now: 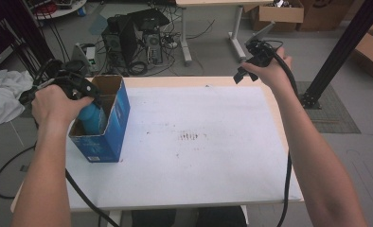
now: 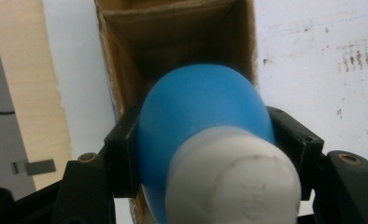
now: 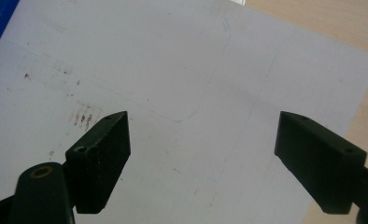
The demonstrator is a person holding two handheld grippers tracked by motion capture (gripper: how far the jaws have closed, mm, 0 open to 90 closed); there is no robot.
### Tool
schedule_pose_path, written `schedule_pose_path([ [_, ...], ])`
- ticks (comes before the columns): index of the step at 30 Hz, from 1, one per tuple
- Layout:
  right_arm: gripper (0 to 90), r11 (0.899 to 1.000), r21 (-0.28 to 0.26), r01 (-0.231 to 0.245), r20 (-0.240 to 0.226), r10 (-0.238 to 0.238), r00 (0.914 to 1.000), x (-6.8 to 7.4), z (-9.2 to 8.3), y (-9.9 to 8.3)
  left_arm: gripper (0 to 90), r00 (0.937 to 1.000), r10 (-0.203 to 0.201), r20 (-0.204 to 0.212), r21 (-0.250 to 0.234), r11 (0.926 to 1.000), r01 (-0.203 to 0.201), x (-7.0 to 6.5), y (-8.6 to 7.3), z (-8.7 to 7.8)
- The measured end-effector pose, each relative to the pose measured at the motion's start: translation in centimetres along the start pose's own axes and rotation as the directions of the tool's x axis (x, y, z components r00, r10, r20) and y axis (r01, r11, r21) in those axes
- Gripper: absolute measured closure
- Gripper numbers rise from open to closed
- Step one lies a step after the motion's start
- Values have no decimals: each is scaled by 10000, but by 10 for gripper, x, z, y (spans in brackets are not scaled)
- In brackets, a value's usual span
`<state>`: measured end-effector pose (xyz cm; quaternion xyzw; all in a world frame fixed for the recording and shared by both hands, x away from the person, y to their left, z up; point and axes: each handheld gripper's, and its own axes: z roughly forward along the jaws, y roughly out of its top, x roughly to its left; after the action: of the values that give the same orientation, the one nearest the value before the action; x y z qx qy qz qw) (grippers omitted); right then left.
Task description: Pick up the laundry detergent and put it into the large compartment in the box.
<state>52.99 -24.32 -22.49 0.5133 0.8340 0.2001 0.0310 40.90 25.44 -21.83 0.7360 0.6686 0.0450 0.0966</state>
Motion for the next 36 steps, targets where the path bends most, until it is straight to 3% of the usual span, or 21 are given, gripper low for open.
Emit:
schedule_pose_path([
  [16,184,10000,74,-8,38,8,10000,-4,3,-2,380,10000,-21,-88,677,9977,27,0,0,43],
  [36,185,10000,25,-36,58,36,10000,-8,4,-4,380,9997,131,-218,1039,9945,-108,4,2,57],
])
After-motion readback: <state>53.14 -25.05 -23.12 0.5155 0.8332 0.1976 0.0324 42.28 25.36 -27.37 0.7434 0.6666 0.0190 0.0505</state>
